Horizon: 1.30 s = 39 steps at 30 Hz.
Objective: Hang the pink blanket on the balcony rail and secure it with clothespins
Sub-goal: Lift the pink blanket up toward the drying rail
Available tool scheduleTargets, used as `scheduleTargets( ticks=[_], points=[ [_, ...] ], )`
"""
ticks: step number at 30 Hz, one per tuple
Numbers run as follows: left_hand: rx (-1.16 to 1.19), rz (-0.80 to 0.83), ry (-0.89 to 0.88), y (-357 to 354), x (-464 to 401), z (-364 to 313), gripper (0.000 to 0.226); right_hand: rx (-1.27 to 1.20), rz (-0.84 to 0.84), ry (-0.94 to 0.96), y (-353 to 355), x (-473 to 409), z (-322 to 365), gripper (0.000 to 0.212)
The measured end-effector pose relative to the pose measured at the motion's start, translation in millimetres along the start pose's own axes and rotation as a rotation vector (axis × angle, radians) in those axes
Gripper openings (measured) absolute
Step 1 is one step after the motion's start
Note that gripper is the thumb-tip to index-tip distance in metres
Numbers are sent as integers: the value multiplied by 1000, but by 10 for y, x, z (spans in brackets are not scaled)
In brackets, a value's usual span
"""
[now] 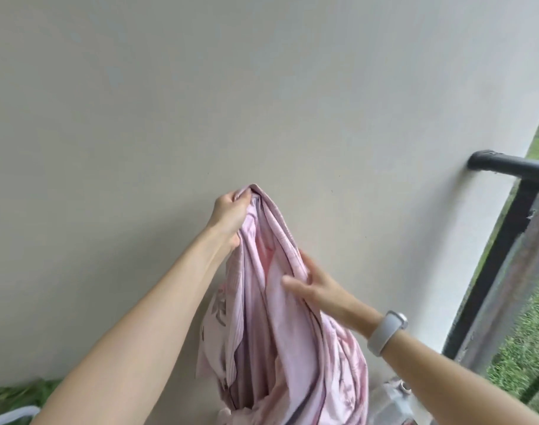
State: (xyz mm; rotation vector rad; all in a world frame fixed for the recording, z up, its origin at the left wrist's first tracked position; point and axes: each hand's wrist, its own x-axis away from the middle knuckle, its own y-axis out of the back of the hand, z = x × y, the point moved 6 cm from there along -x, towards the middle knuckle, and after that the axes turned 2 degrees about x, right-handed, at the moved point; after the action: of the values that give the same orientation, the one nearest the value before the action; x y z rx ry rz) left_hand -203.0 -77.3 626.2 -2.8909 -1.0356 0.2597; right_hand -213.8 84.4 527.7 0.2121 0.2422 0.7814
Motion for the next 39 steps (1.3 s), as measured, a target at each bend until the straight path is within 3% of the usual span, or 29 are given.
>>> scheduleTargets(
  ticks=[1, 3, 4, 7, 10, 12, 15, 17, 18, 20, 22, 25, 28, 32, 35, 39],
  points=[
    [5, -8, -20, -34, -29, -45, 24, 50, -16, 34, -117, -7, 8, 51],
    [-2, -9, -55, -17, -52, -139, 23, 167, -75, 61, -172, -27, 93, 15],
    [-20, -7, -70, 62, -48, -187, 24, 226, -94, 69, -91, -53, 138, 10],
    [-274, 81, -137, 461, -10, -242, 20, 327, -86, 34, 400, -123, 220, 24],
    [-572, 359, -150, 657, 131, -208, 15, 265, 22, -78, 881, -270, 412, 21],
    [-501, 403, -145, 665, 189, -391, 26, 51, 57, -65, 1015, -454, 801, 30],
    [-205, 209, -250, 749, 78, -870, 63, -25, -155, 177, 1147, -677, 1620, 43],
    [-65, 150, -306, 778, 17, -998, 38, 306, -322, 449, 1158, -613, 1967, 44],
    [-119, 123, -325, 782, 9, -988, 20, 576, -324, 538, 1118, -564, 1977, 42],
    [-385, 87, -361, 772, 0, -854, 8, 1081, -205, 476, 1076, -539, 1660, 36],
    [-666, 76, -425, 725, 5, -649, 14, 1322, -50, 254, 1146, -539, 1280, 25],
    [-849, 41, -547, 593, 71, -562, 24, 1279, 53, 81, 1254, -538, 1135, 11],
    [-848, 108, -666, 447, 15, -722, 26, 1262, 92, -38, 1436, -586, 1267, 25],
    [-836, 75, -733, 212, -270, -1103, 36, 715, 136, -323, 1799, -558, 1672, 20],
    [-783, -1, -763, -120, -423, -1499, 40, 484, -29, -233, 2192, -596, 2209, 16],
    [-619, -223, -907, -702, -272, -2361, 30, 281, -446, 191, 2817, -510, 3136, 15]
  ],
)
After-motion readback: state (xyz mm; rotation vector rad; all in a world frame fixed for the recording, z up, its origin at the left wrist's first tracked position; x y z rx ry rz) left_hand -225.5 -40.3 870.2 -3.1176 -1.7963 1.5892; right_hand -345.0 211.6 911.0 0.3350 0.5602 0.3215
